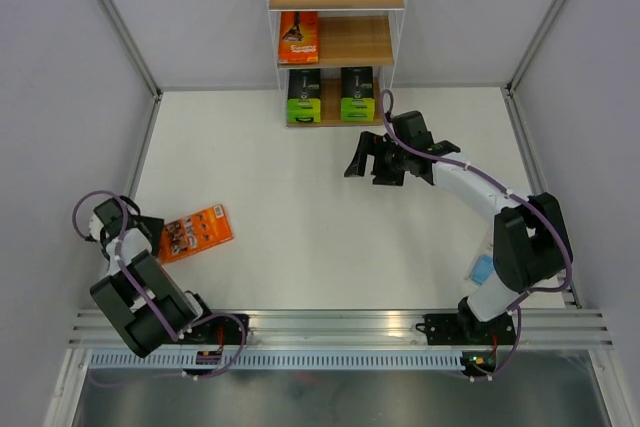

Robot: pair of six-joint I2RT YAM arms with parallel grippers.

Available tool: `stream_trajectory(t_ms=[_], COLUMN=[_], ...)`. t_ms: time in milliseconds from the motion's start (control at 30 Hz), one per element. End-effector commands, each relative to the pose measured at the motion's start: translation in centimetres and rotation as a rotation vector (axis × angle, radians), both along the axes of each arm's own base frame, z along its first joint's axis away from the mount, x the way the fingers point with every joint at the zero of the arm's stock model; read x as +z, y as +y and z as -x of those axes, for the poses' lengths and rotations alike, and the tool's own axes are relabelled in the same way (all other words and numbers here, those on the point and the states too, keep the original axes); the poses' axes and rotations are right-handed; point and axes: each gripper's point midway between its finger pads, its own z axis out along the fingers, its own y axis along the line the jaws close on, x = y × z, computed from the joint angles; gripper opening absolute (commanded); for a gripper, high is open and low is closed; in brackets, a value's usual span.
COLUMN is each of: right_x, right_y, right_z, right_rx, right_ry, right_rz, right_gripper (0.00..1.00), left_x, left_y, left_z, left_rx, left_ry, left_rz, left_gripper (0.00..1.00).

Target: Place and organize the shaving razors onto the shelf

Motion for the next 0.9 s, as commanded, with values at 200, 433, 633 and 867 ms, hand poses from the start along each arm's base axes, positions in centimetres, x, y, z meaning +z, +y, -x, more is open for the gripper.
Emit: stream_trajectory(t_ms=[200, 433, 633, 867], right_x=[0.7, 0.4, -0.5, -1.5], right_y=[-0.5, -2.4, -3.2, -3.6], right_z=[-1.3, -1.1, -0.1, 1.2], right_rx=[-0.025, -0.107, -0.127, -0.131], right_ry=[-0.041, -0.034, -0.029, -0.003], right_rz=[0.044, 0.039, 0.046, 0.044], right_gripper=[0.98, 0.98, 0.98, 0.98], left_x=[-2.8, -2.2, -2.6, -2.0], left_y=[-8.3, -14.9, -22.1, -29.8], left_z=[-6.2, -9.6, -10.6, -10.6], left_rx=[-0.488, -0.675, -0.854, -0.994], left_ry=[0.113, 0.102, 0.122, 0.151], left_rz=[0.048, 0.081, 0.085, 0.1], left_gripper=[0.54, 0.52, 0.52, 0.52])
